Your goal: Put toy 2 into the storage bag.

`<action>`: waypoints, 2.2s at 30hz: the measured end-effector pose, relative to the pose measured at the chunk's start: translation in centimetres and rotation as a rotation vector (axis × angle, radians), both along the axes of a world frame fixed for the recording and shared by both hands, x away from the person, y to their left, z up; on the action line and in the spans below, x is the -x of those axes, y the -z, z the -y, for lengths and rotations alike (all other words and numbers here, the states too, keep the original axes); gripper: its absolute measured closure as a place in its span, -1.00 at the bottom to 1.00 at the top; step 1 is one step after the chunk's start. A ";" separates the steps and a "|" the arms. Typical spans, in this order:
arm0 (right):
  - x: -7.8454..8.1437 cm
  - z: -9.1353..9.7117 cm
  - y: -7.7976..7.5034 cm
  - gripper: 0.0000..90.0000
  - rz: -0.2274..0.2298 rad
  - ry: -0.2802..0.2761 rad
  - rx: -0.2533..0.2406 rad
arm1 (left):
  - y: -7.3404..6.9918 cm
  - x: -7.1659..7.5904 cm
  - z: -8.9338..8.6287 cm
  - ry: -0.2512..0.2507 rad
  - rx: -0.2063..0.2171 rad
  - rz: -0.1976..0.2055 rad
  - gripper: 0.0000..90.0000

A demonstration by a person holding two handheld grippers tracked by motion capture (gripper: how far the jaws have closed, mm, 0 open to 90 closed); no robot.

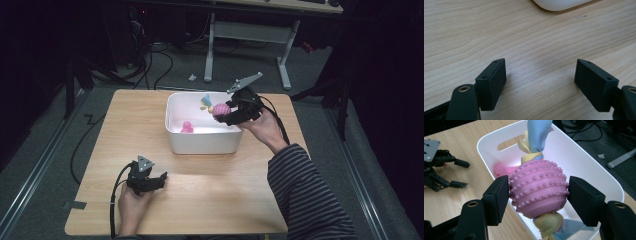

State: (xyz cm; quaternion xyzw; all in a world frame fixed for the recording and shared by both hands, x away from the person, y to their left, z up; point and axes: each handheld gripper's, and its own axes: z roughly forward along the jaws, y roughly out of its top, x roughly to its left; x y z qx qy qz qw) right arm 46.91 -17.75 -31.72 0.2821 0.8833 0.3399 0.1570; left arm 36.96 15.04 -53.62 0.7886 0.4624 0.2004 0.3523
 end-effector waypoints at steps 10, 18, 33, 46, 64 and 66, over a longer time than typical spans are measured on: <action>-1.2 -0.6 1.6 -0.23 -0.051 -0.005 0.000 | 0.0 0.0 0.0 0.000 -0.002 0.000 -0.43; -1.5 -1.1 2.5 -0.23 -0.087 -0.027 0.018 | 0.0 0.0 0.0 0.000 -0.001 0.000 -0.43; -1.9 -1.3 3.8 -0.24 -0.163 -0.049 0.024 | 0.0 0.0 0.0 0.000 -0.002 -0.001 -0.43; -1.7 -0.6 3.5 -0.29 -0.164 -0.036 0.010 | 0.0 0.0 0.0 -0.001 -0.001 -0.001 -0.43; 3.1 4.4 2.1 -0.15 -0.024 0.073 -0.079 | 0.0 0.0 0.0 -0.001 0.000 0.000 -0.43; 3.5 5.1 2.1 -0.15 -0.018 0.084 -0.092 | 0.0 0.0 0.0 -0.001 0.000 0.000 -0.43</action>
